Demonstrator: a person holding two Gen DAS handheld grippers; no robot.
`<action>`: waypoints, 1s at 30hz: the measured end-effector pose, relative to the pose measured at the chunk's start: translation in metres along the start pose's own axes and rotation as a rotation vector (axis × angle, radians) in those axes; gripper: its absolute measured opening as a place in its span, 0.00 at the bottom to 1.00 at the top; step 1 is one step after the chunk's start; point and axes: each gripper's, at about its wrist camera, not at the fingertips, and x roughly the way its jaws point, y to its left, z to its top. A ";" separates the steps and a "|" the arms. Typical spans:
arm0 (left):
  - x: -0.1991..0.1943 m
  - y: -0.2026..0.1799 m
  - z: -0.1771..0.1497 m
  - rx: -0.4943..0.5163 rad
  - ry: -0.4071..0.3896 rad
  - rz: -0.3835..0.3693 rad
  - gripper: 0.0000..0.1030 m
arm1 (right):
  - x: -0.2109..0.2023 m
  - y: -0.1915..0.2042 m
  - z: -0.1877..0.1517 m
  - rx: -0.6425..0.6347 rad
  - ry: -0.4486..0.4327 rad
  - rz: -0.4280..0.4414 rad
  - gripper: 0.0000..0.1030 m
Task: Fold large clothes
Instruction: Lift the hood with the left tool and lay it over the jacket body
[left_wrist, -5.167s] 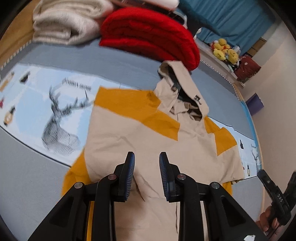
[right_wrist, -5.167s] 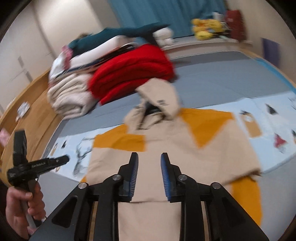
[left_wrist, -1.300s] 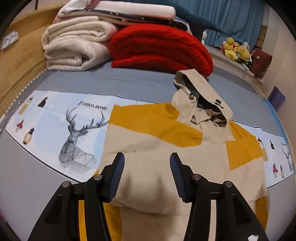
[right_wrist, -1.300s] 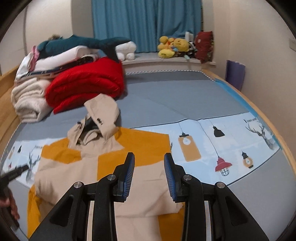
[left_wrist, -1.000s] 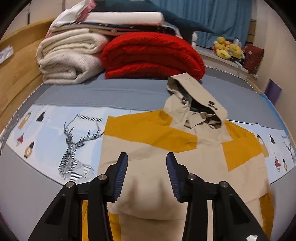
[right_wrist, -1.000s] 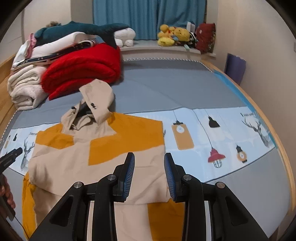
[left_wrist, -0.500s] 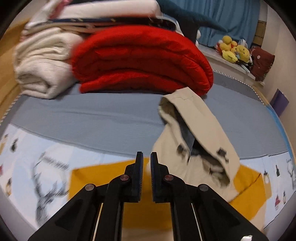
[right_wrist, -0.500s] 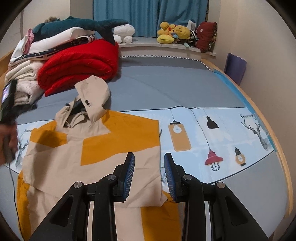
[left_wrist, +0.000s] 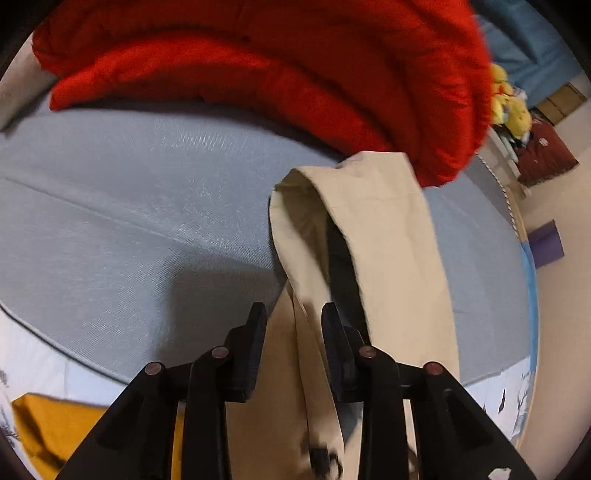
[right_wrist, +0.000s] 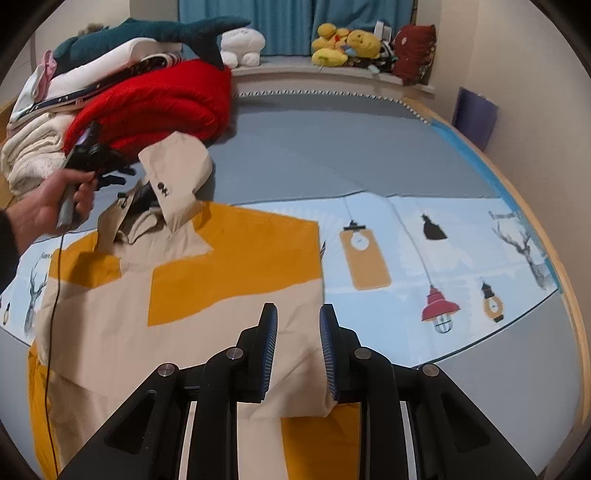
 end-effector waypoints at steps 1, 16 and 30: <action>0.005 0.001 0.002 -0.013 0.007 -0.005 0.27 | 0.002 -0.001 0.000 0.008 0.006 0.004 0.24; -0.059 -0.049 -0.035 0.214 -0.115 -0.054 0.00 | -0.008 -0.006 0.008 0.046 -0.024 0.044 0.24; -0.216 -0.052 -0.295 0.724 -0.237 -0.004 0.02 | -0.058 -0.002 0.015 0.099 -0.116 0.169 0.24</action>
